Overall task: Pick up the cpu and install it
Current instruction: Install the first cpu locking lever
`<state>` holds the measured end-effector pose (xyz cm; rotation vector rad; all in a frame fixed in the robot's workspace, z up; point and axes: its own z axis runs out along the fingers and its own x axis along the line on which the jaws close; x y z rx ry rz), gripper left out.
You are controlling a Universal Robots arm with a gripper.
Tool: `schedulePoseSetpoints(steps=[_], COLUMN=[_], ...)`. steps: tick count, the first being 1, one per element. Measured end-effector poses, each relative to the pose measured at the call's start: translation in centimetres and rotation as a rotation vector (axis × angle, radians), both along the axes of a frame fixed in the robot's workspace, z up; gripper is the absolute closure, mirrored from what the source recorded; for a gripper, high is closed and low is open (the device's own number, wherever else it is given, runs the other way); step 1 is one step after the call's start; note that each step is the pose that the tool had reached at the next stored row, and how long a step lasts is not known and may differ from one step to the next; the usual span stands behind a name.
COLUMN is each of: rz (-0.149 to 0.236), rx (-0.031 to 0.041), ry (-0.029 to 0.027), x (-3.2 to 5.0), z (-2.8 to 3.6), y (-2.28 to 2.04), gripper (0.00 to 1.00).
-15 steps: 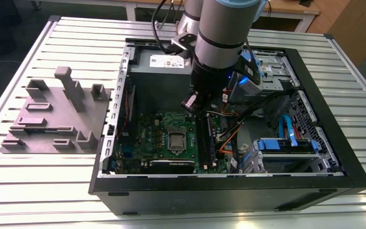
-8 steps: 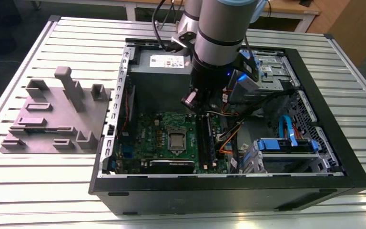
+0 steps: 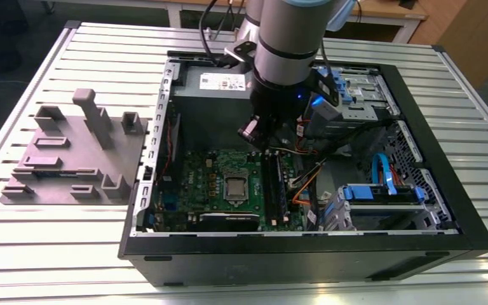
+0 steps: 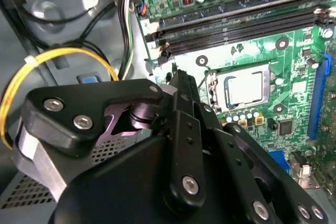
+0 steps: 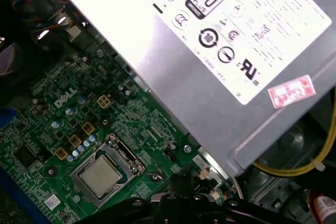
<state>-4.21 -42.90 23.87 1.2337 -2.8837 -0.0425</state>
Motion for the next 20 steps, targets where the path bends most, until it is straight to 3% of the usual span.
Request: schedulePoseSetpoints(steps=[8, 18, 20], rz=[0.061, 0.069, 0.081], rx=[0.0000, -0.0016, -0.0015], ry=[0.0000, 0.0001, 0.0000], x=[-0.35, -0.63, -0.71], z=[-0.13, -0.13, -0.13], y=[-0.18, -1.86, -1.98], gripper=[0.90, 0.90, 0.90])
